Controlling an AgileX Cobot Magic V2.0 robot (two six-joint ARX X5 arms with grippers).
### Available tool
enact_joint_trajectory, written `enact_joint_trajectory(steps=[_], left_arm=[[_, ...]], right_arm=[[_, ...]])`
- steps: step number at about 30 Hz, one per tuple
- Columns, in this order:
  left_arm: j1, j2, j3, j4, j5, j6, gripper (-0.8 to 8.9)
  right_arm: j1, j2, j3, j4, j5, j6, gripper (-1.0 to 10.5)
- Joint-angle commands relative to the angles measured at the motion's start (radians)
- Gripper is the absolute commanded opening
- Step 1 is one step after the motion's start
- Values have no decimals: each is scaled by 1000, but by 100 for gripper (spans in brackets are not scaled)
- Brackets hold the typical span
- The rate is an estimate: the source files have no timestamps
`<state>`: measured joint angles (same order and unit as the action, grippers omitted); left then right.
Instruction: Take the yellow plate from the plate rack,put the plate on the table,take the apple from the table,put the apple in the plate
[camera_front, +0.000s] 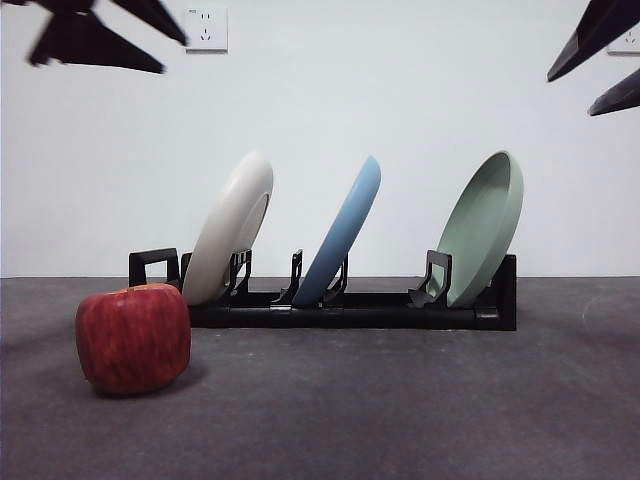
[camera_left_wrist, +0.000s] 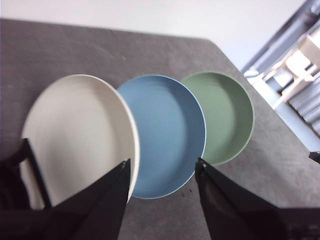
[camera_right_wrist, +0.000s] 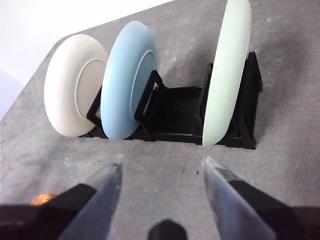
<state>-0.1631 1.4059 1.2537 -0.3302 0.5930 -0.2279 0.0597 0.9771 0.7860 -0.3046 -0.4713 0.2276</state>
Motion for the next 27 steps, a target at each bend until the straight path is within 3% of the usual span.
enact_joint_trajectory(steps=[1, 8, 20, 24, 27], left_arm=[[-39, 88, 82, -65, -61, 34, 225], [-124, 283, 244, -158, -181, 83, 225], [-164, 392, 271, -150, -227, 98, 210], [-164, 391, 271, -144, -226, 102, -21], [-164, 391, 271, -143, -226, 101, -9]], right_arm=[[2, 2, 4, 4, -1, -9, 288], [2, 2, 4, 4, -1, -9, 288], [2, 2, 4, 4, 2, -9, 288], [2, 2, 4, 4, 6, -9, 285], [2, 2, 4, 4, 6, -9, 284]])
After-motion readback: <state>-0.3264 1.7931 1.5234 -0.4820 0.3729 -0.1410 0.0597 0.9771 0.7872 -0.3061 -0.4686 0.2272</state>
